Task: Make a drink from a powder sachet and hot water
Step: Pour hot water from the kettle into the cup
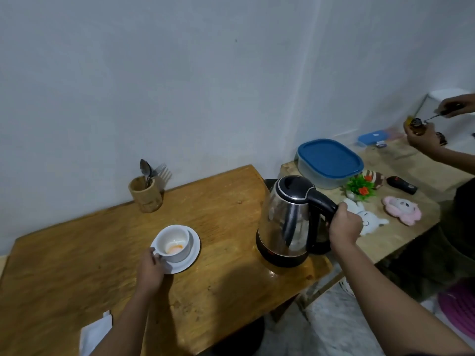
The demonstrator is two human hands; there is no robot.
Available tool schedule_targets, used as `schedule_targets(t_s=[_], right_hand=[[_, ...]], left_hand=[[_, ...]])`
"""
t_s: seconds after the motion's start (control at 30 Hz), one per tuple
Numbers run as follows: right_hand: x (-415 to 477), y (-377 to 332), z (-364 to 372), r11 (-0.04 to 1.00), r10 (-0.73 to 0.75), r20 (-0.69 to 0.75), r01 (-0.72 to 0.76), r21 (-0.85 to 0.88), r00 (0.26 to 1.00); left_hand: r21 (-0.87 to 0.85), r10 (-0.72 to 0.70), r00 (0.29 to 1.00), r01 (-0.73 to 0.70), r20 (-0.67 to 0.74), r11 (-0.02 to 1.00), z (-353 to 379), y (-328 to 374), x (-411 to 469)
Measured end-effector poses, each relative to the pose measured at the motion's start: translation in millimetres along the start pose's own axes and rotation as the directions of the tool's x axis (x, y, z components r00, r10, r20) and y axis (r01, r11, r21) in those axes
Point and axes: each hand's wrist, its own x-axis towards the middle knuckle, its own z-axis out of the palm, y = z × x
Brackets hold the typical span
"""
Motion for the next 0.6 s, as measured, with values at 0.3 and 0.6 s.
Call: schedule_targets(t_s=[0.3, 0.6], right_hand=[[-16, -44, 28, 0.970, -0.182, 0.069, 0.191, -0.153, 0.981], [-60, -81, 90, 0.844, -0.421, 0.310, 0.494, -0.211, 0.852]], left_hand=[[0.036, 0.009, 0.997, -0.012, 0.081, 0.999, -12, -3, 12], [0.050, 0.047, 0.990, -0.054, 0.134, 0.997, -24, 2, 14]])
